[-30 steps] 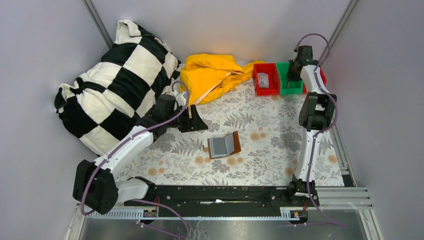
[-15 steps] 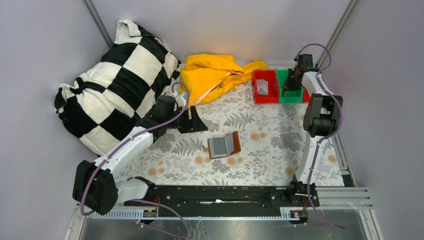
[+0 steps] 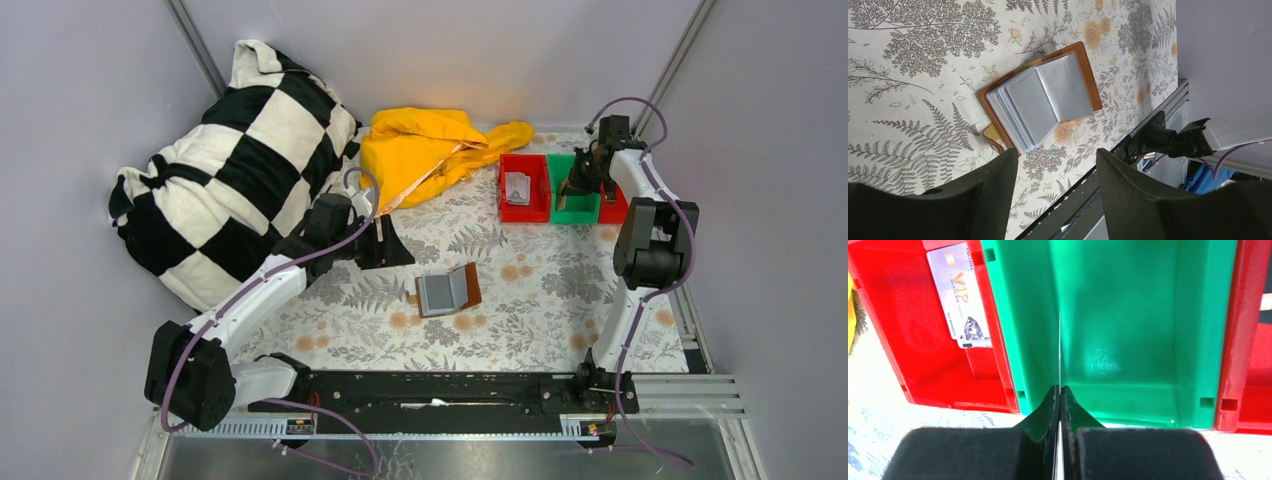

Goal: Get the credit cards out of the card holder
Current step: Move the storage box to the center of the board, then place the credit card in the storage box.

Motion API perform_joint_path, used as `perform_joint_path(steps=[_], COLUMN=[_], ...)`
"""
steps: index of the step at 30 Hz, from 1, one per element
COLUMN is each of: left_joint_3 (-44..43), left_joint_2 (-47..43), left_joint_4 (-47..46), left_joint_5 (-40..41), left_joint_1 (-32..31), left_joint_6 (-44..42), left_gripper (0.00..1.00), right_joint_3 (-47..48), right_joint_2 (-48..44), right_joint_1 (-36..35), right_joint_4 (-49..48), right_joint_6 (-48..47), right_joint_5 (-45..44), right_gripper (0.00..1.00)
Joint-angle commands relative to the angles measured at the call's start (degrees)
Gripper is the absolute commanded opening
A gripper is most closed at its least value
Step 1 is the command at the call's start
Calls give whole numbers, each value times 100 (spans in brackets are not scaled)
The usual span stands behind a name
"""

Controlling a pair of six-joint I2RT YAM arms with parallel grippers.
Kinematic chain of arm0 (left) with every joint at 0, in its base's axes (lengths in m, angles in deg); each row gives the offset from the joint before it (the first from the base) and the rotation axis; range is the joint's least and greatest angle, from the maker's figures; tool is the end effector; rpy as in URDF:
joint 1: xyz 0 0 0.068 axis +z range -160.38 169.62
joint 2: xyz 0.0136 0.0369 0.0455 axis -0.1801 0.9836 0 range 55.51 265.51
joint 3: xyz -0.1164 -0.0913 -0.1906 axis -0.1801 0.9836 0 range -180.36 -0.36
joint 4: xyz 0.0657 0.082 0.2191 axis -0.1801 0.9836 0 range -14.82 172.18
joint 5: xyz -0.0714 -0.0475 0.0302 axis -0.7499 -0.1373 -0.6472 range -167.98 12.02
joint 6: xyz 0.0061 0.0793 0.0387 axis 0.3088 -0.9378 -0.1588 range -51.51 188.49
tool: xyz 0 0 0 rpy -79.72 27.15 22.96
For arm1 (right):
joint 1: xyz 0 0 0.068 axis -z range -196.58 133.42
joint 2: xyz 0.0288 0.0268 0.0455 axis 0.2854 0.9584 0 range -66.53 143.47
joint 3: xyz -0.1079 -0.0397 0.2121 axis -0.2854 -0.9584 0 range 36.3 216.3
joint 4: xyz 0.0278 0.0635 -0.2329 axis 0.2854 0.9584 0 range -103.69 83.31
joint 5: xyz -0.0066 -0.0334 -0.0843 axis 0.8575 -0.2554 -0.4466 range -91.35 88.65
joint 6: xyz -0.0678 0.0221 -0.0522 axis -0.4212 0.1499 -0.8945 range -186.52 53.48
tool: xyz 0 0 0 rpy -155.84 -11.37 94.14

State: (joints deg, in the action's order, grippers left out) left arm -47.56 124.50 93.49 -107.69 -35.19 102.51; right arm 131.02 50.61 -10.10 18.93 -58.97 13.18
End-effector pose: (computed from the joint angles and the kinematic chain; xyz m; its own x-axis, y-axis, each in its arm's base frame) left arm 0.2354 -0.1518 0.2099 -0.8810 -0.1281 -0.4554 0.2602 0.6728 -0.6926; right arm 0.4419 -0.0304 0.1659 -0.8117 0.2203 -0.5410 0.0738 0.9574 0.2790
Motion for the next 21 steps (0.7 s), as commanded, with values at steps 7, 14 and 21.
perform_joint_path(steps=[7,14,21], left_joint_3=[79,50,-23], left_joint_2=[-299,-244,-115], left_joint_4=[-181,-172,-167], left_joint_5=[68,49,66], left_joint_1=[13,12,12], left_joint_6=[-38,25,26], left_gripper=[63,65,66], right_joint_3=[1217,1321,1089], right_joint_2=[459,826,834], right_joint_1=[-6,-6,-6], right_joint_4=[474,413,209], right_joint_6=[-472,-499,-535], right_joint_5=[189,169,143], right_gripper=[0,0,4])
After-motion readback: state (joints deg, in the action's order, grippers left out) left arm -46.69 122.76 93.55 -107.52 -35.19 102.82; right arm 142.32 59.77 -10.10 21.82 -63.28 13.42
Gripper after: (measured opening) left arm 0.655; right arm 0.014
